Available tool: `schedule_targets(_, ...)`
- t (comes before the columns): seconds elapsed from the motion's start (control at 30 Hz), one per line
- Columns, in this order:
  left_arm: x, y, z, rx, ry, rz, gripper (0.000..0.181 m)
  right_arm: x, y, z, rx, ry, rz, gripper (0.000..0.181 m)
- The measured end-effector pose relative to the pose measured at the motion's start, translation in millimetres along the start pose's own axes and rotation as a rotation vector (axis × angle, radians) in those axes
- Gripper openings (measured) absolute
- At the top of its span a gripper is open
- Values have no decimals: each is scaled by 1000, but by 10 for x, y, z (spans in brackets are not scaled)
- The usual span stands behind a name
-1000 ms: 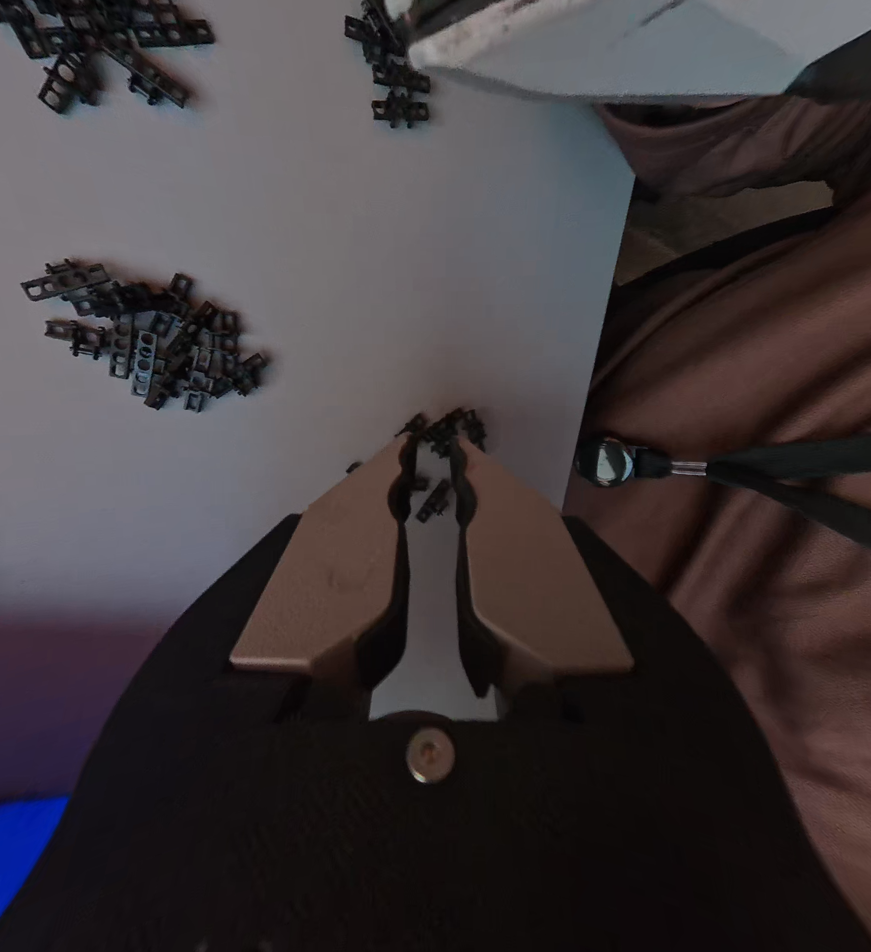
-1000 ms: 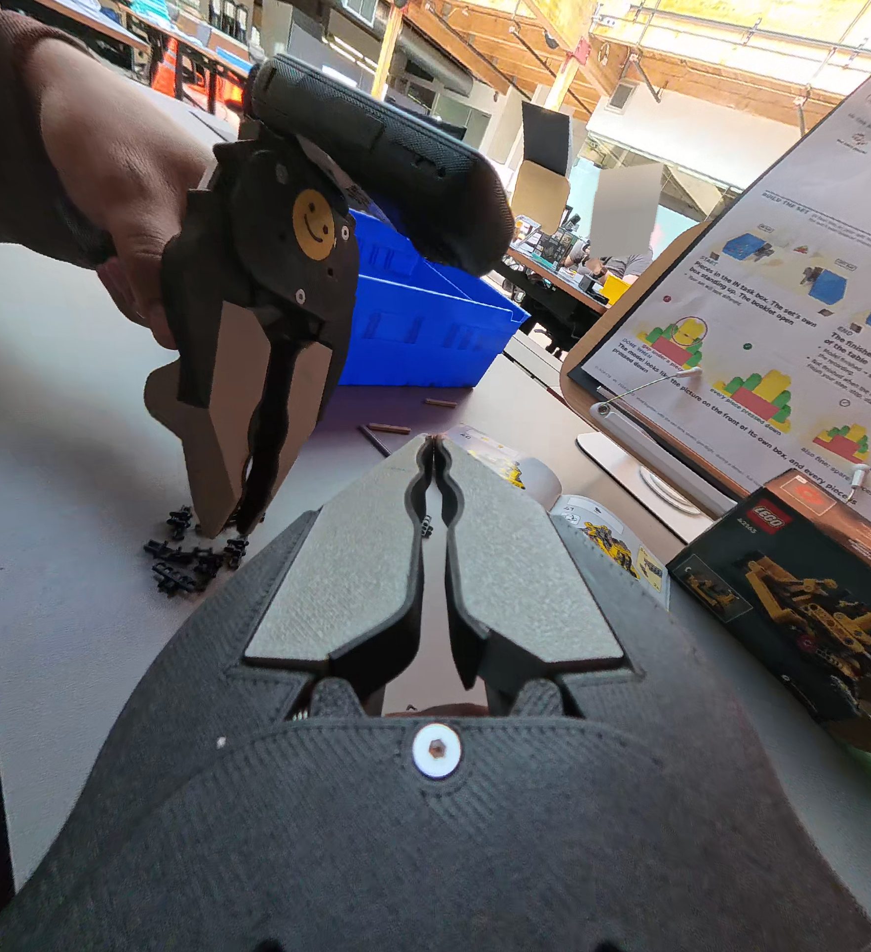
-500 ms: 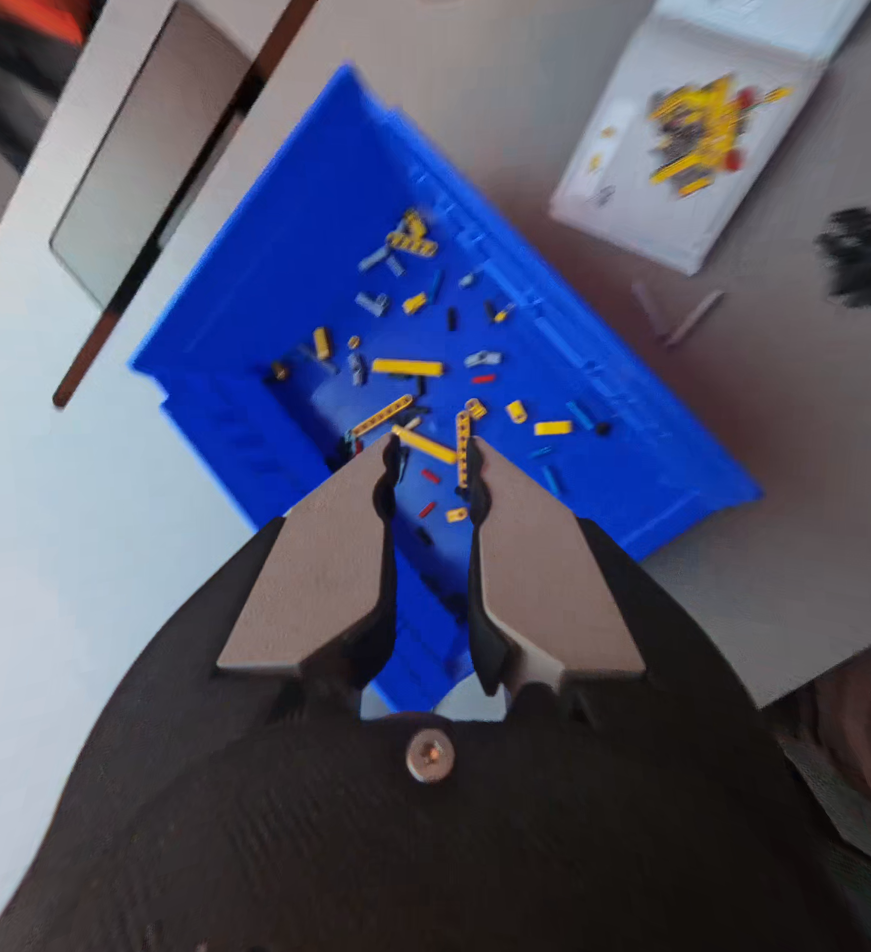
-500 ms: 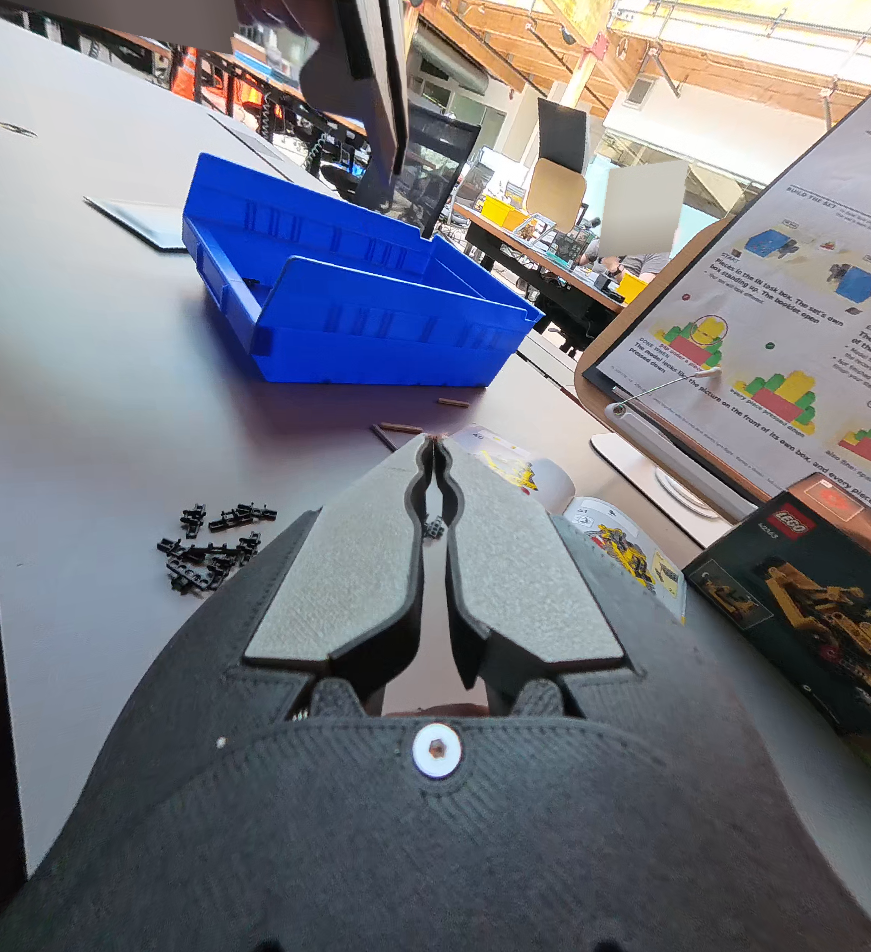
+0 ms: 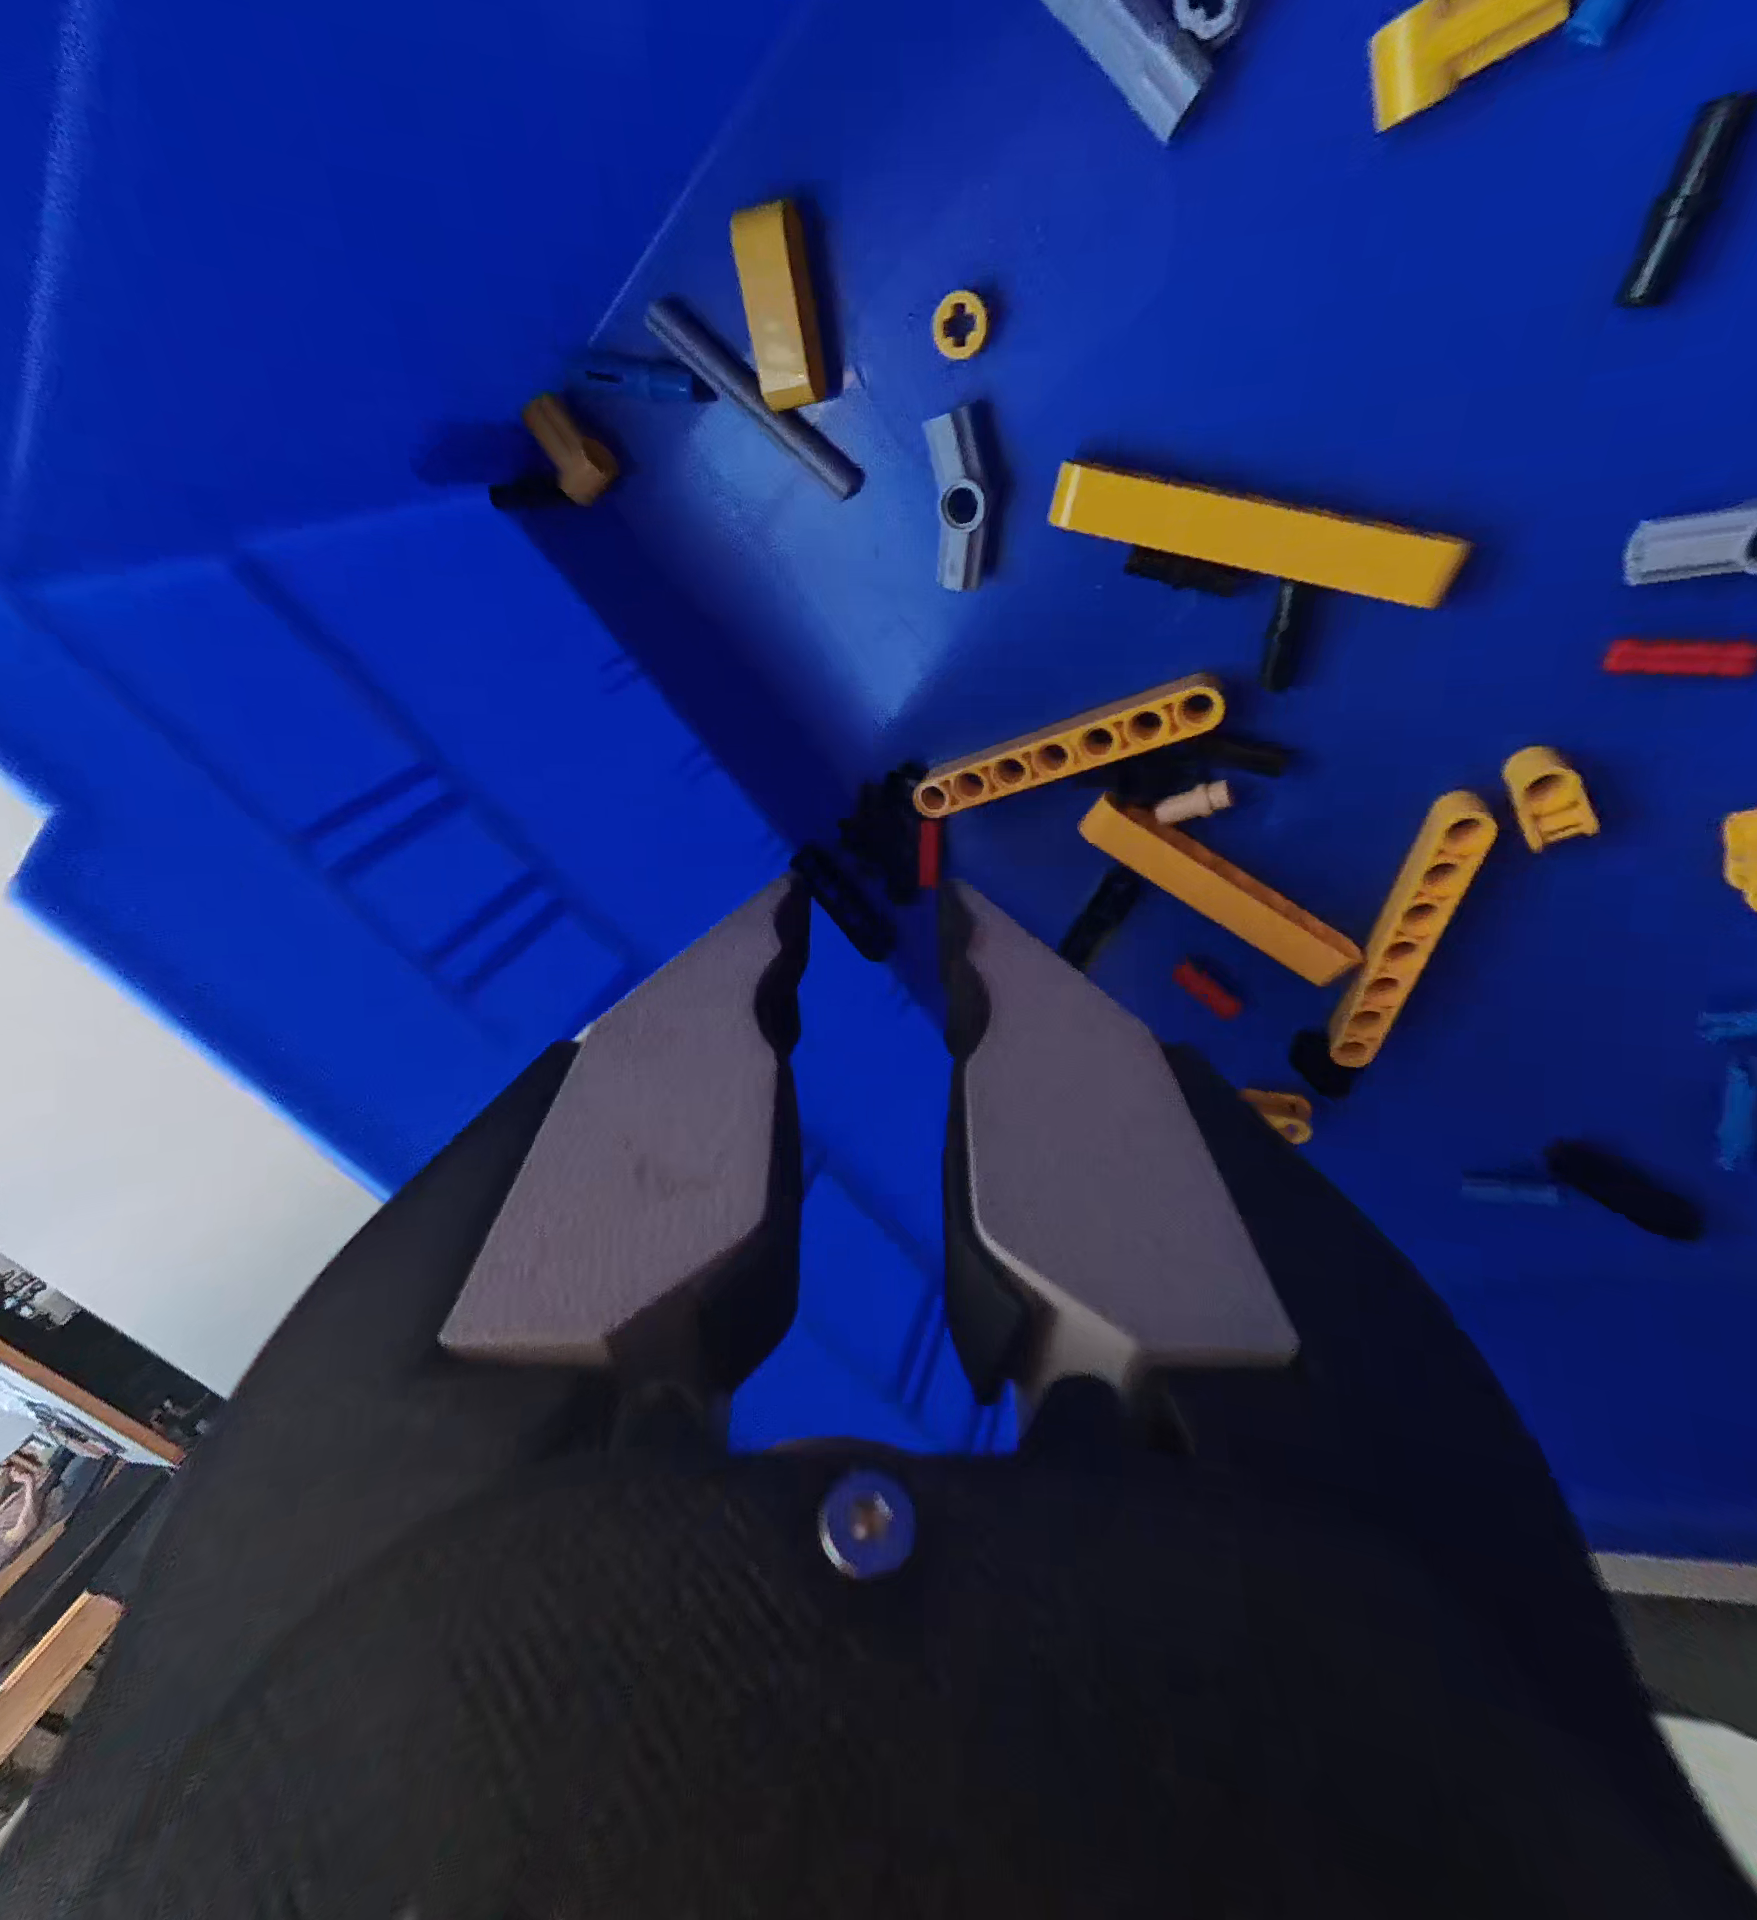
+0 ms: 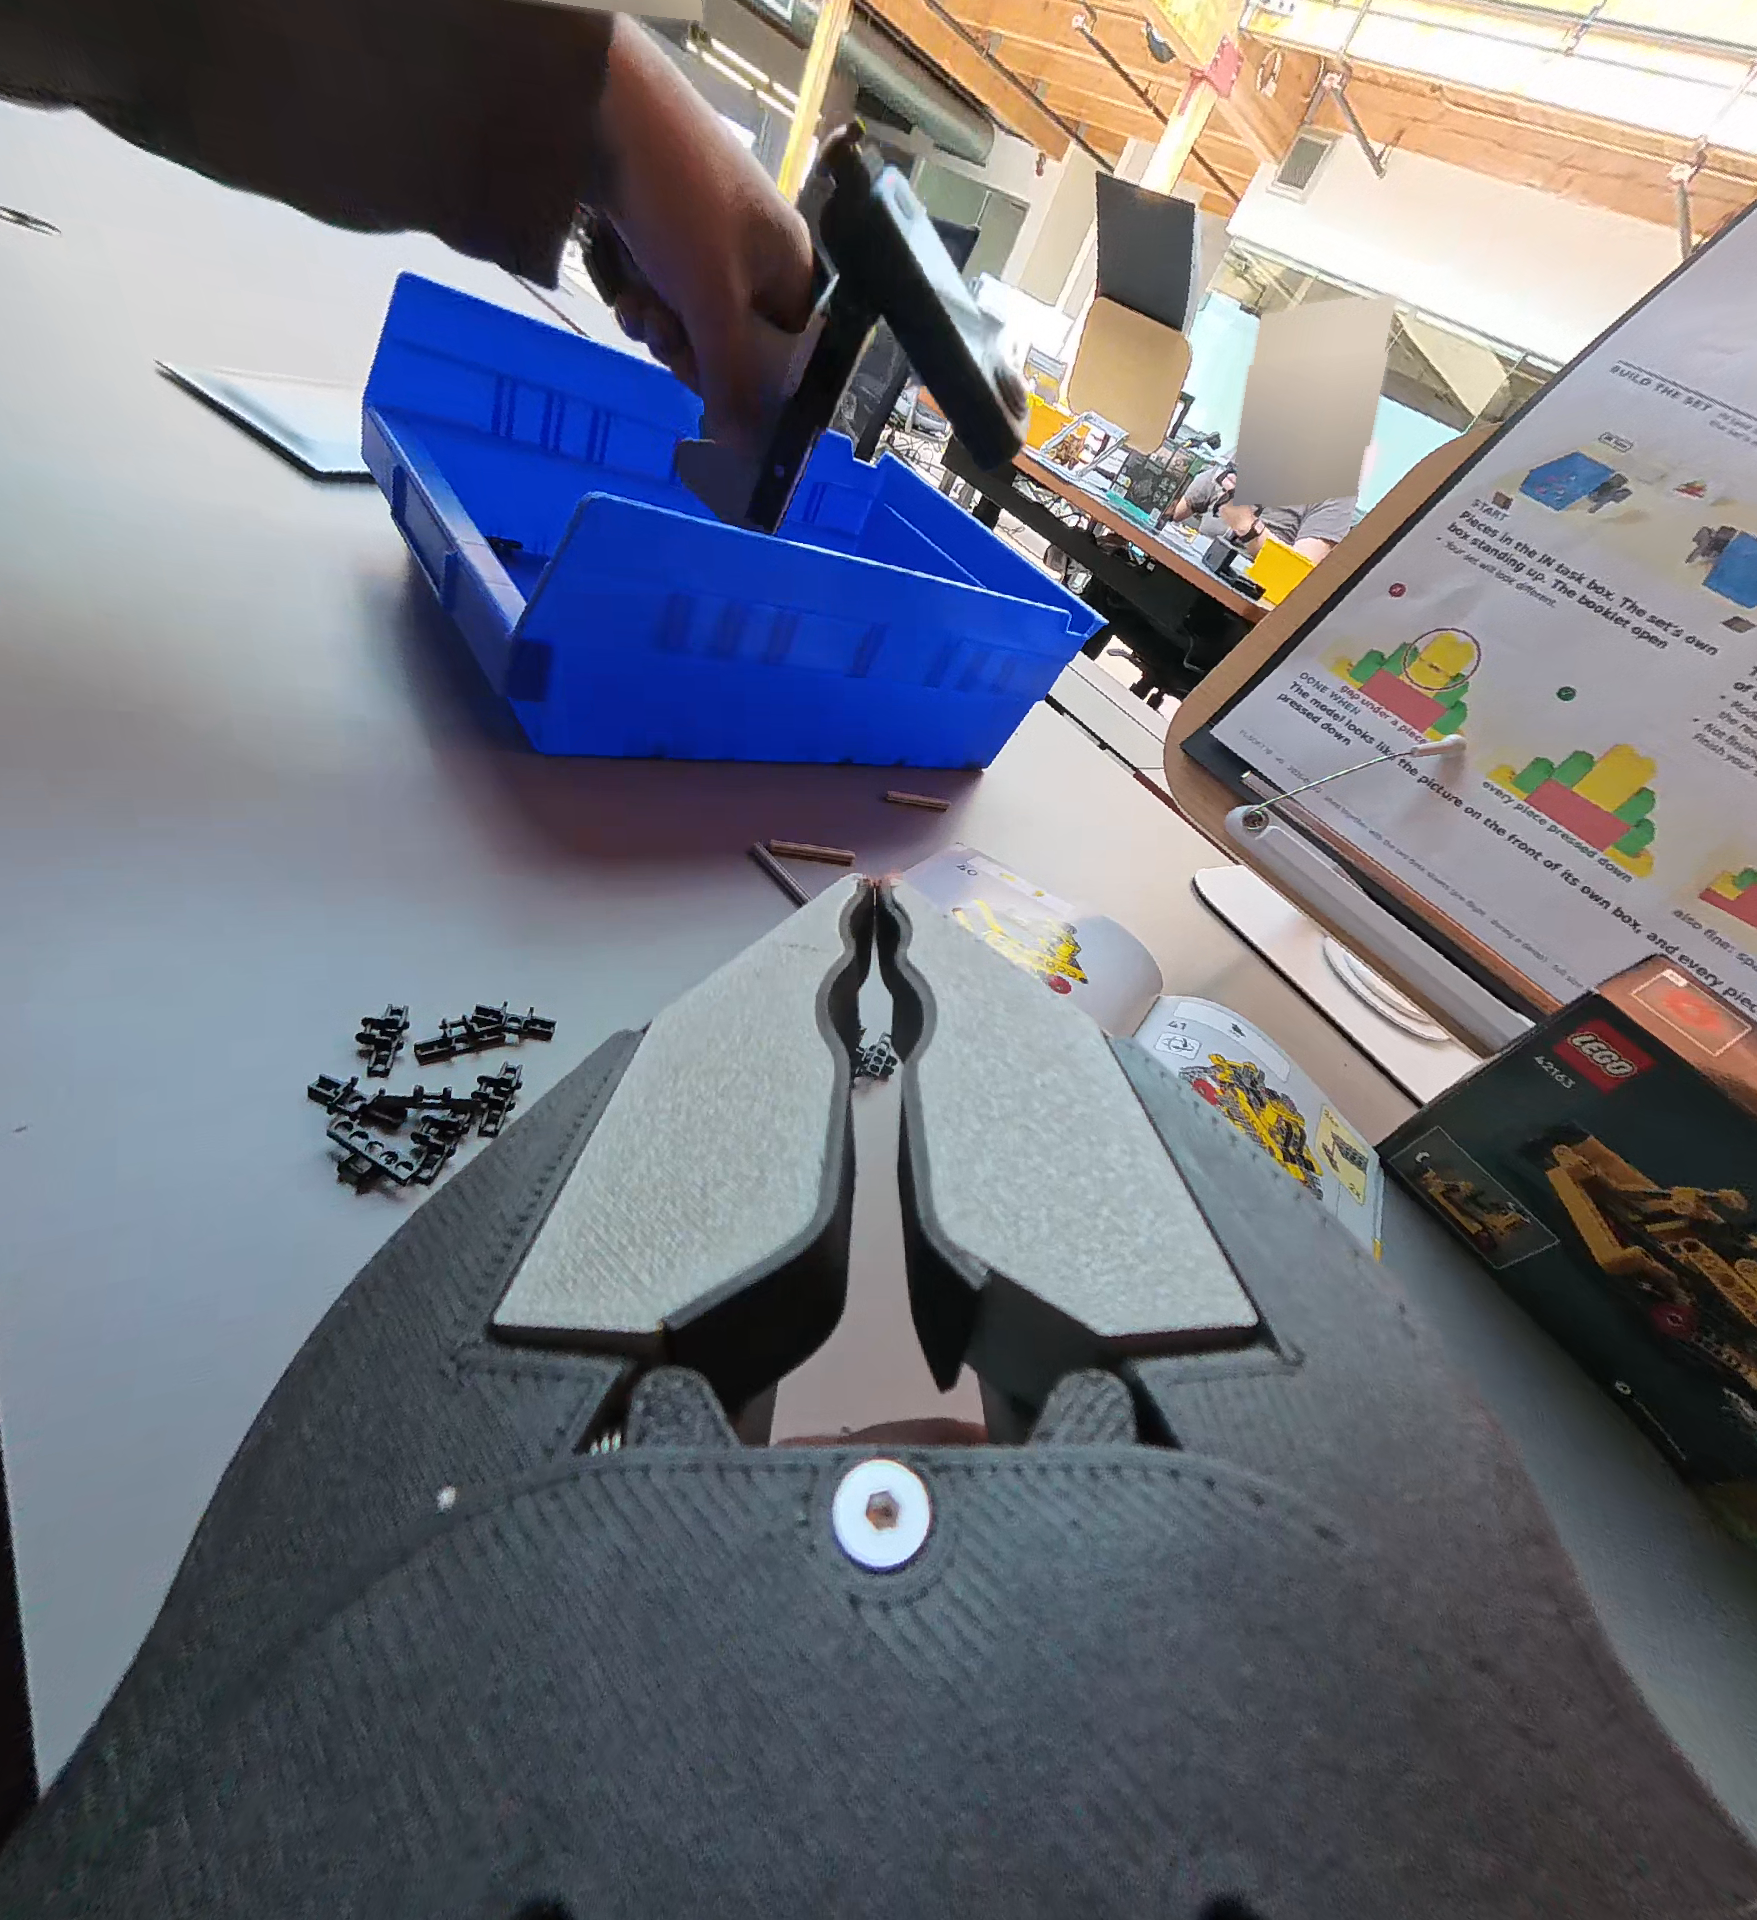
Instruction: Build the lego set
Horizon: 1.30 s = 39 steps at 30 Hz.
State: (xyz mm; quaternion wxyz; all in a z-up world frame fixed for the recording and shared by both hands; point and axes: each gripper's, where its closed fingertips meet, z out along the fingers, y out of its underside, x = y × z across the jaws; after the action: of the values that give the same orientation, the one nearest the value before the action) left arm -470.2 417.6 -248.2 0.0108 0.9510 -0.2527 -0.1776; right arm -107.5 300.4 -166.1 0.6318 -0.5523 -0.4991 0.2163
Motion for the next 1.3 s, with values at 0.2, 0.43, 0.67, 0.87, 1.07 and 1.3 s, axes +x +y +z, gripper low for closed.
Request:
schedule_targets(0.2,-110,57,82,-75,-62,4,24,-9,-14,-11,10,-10,7,0)
schedule_targets(0.43,-123,18,141,-79,-60,19,20,-5,-13,-13,11,-9,10,0)
schedule_targets(0.67,81,-32,143,-32,70,26,15,-6,-5,-4,6,-9,9,0)
schedule_targets(0.87,-24,-21,65,-5,66,-14,30,-22,-6,-3,4,-12,1,0)
schedule_targets(1.07,-42,-59,83,22,91,-29,22,-21,-6,-4,4,-12,1,0)
schedule_targets(1.3,-46,-64,190,-7,124,-22,8,-16,-3,-6,3,-11,2,0)
